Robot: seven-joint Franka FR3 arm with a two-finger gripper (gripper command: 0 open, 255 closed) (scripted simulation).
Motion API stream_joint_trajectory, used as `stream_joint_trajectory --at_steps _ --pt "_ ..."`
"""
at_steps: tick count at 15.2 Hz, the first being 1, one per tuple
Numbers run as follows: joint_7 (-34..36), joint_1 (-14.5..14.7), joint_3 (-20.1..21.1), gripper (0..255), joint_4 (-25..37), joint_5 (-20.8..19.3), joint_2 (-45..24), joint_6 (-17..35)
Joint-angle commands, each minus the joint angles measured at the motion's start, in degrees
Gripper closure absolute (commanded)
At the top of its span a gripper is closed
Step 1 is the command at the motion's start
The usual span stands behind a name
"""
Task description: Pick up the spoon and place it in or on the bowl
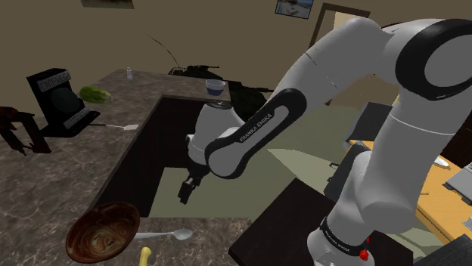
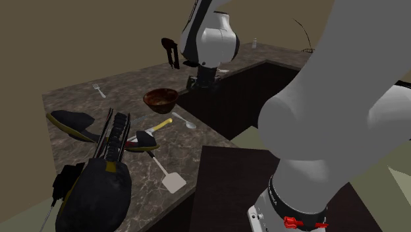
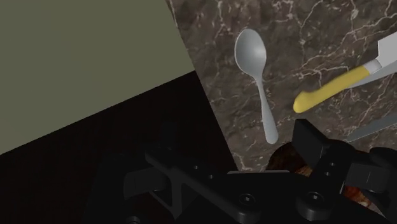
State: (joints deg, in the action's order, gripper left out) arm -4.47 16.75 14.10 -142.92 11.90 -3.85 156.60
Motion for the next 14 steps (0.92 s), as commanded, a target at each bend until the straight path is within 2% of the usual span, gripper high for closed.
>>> stream_joint_trajectory --at_steps 1,10,14 --pt "0.37 1.02 0.64 0 1.95 -1.19 -4.29 2.92" --pt "2.06 8.2 -0.81 0 13.19 -8.26 -23.3 12.66" --pt "2.34 9.13 -1.58 0 14.59 -8.7 -26.05 14.05"
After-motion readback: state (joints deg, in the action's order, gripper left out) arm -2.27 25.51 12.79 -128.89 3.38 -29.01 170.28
